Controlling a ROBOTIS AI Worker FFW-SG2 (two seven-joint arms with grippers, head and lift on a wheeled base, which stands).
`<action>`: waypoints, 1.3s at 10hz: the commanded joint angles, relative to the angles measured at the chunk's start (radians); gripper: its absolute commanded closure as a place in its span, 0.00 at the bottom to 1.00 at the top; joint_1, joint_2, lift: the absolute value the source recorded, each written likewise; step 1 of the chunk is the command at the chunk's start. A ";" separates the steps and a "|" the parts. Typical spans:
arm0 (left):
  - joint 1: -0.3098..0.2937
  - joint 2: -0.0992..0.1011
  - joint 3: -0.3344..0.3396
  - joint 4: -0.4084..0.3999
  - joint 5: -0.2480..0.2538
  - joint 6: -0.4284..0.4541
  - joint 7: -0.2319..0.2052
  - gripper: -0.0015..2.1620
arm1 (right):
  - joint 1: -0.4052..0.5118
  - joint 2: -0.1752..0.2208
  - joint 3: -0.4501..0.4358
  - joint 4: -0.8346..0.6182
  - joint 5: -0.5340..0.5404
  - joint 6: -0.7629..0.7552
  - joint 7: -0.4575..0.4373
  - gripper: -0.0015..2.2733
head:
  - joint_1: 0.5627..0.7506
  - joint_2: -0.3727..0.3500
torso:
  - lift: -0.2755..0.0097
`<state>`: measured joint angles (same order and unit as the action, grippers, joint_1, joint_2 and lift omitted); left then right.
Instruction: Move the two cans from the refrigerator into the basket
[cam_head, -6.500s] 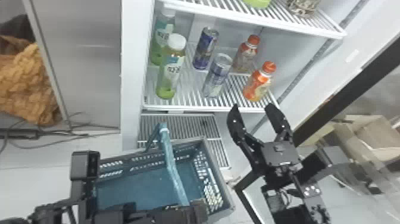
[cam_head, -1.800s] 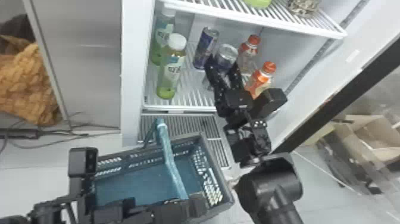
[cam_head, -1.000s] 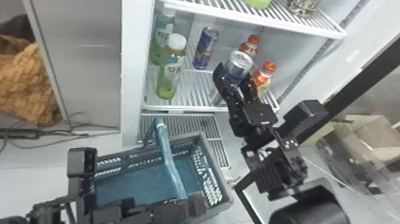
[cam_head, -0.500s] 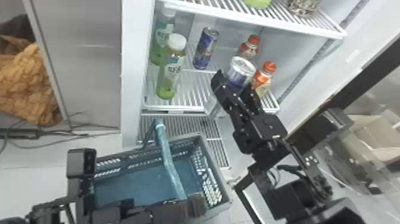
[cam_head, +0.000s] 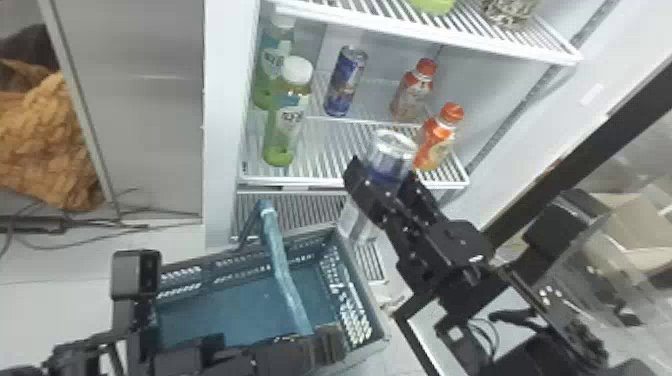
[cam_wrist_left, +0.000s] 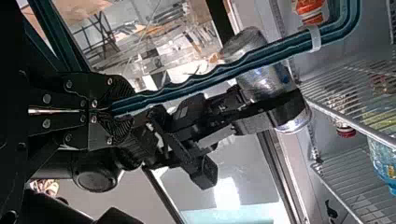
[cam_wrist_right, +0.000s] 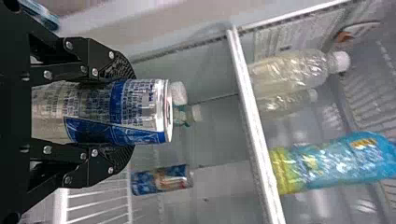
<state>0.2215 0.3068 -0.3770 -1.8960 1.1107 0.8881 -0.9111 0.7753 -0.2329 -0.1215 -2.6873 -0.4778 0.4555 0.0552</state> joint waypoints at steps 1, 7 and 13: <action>0.002 0.000 0.000 0.000 0.000 -0.002 0.000 0.54 | 0.020 0.006 -0.020 -0.046 -0.001 0.136 0.000 0.35 | 0.70 0.03 | 0.00; 0.002 -0.003 -0.002 0.000 -0.002 -0.002 0.000 0.54 | 0.003 0.017 -0.038 -0.065 -0.027 0.440 0.005 0.35 | 0.70 0.03 | 0.00; -0.001 -0.003 0.000 0.000 -0.002 0.000 0.000 0.54 | -0.044 0.017 -0.036 -0.006 -0.025 0.509 0.032 0.17 | 0.70 0.03 | 0.00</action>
<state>0.2208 0.3039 -0.3770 -1.8948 1.1075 0.8888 -0.9110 0.7319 -0.2149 -0.1566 -2.6941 -0.5046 0.9706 0.0872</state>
